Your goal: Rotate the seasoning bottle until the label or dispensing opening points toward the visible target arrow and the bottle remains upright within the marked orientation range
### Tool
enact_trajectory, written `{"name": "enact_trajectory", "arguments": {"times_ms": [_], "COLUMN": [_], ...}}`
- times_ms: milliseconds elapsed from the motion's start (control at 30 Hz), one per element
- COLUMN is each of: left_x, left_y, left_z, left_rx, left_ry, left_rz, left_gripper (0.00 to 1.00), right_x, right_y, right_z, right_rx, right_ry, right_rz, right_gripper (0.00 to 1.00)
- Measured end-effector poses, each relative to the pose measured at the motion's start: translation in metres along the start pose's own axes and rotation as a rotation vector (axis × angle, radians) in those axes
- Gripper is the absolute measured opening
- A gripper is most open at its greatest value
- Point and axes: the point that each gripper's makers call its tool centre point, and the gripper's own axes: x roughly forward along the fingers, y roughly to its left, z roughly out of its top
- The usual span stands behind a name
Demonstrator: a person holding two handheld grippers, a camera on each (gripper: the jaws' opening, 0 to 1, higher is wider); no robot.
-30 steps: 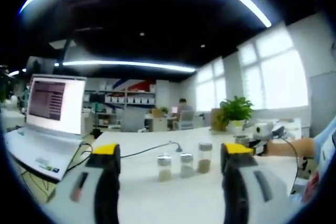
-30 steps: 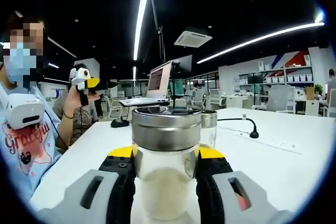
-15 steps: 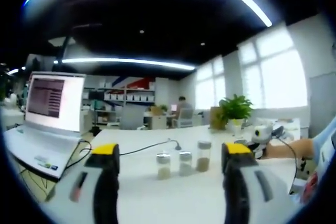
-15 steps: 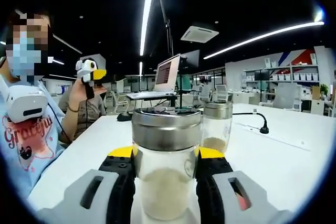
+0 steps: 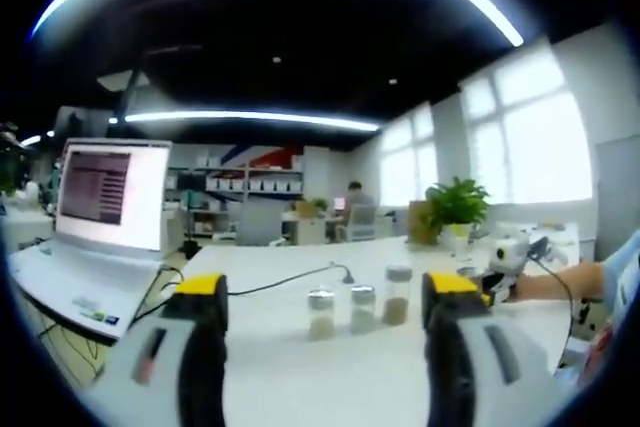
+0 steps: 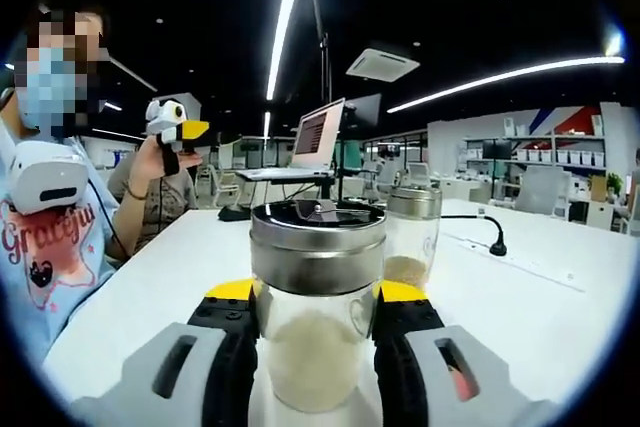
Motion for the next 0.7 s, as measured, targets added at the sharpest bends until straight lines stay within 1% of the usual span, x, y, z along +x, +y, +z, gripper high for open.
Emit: {"name": "enact_trajectory", "arguments": {"times_ms": [67,167,200,233,267,333,367,400,433,500,533,567,600,633,667,700], "left_x": [0.001,0.002,0.002,0.003,0.003,0.004,0.004,0.004,0.005,0.006,0.006,0.007,0.007,0.007,0.007,0.007], "left_y": [-0.002,-0.009,-0.011,-0.013,-0.013,-0.014,-0.013,-0.013,-0.012,-0.012,-0.012,-0.013,-0.013,-0.013,-0.013,-0.013], "left_z": [-0.001,0.003,0.004,0.006,0.007,0.006,0.006,0.004,0.004,0.001,0.001,0.000,-0.001,-0.001,-0.001,-0.001], "left_rx": [-0.003,-0.004,-0.013,-0.028,-0.035,-0.044,-0.044,-0.042,-0.039,-0.037,-0.038,-0.039,-0.040,-0.042,-0.043,-0.042], "left_ry": [0.003,-0.017,-0.024,-0.039,-0.045,-0.046,-0.040,-0.033,-0.028,-0.020,-0.016,-0.011,-0.008,-0.005,-0.005,-0.005], "left_rz": [-0.011,-0.052,-0.061,-0.071,-0.075,-0.083,-0.085,-0.085,-0.084,-0.083,-0.084,-0.086,-0.089,-0.092,-0.094,-0.095], "left_gripper": [0.84,0.85,0.85,0.86,0.86,0.86,0.86,0.86,0.85,0.85,0.85,0.85,0.85,0.85,0.85,0.85], "right_x": [0.001,0.001,0.001,-0.001,-0.004,-0.010,-0.013,-0.015,-0.018,-0.023,-0.024,-0.026,-0.025,-0.024,-0.023,-0.023], "right_y": [0.001,0.001,0.003,0.003,0.001,-0.001,-0.002,-0.002,-0.002,0.004,0.005,0.008,0.003,-0.003,-0.005,-0.003], "right_z": [0.000,0.001,0.008,0.011,0.010,0.004,0.002,0.001,-0.001,-0.003,-0.001,0.000,-0.003,-0.004,-0.005,-0.005], "right_rx": [0.004,-0.011,0.019,0.046,0.036,-0.022,-0.034,-0.043,-0.056,-0.073,-0.055,-0.010,0.003,-0.005,-0.014,-0.013], "right_ry": [-0.001,-0.010,-0.057,-0.078,-0.066,-0.020,-0.009,-0.011,-0.011,-0.036,-0.055,-0.075,-0.066,-0.062,-0.055,-0.060], "right_rz": [0.000,-0.001,-0.003,-0.004,-0.004,-0.008,-0.001,0.013,0.032,0.129,0.156,0.205,0.217,0.210,0.216,0.252], "right_gripper": [0.44,0.45,0.47,0.50,0.56,0.63,0.66,0.67,0.66,0.51,0.49,0.53,0.57,0.60,0.60,0.59]}}
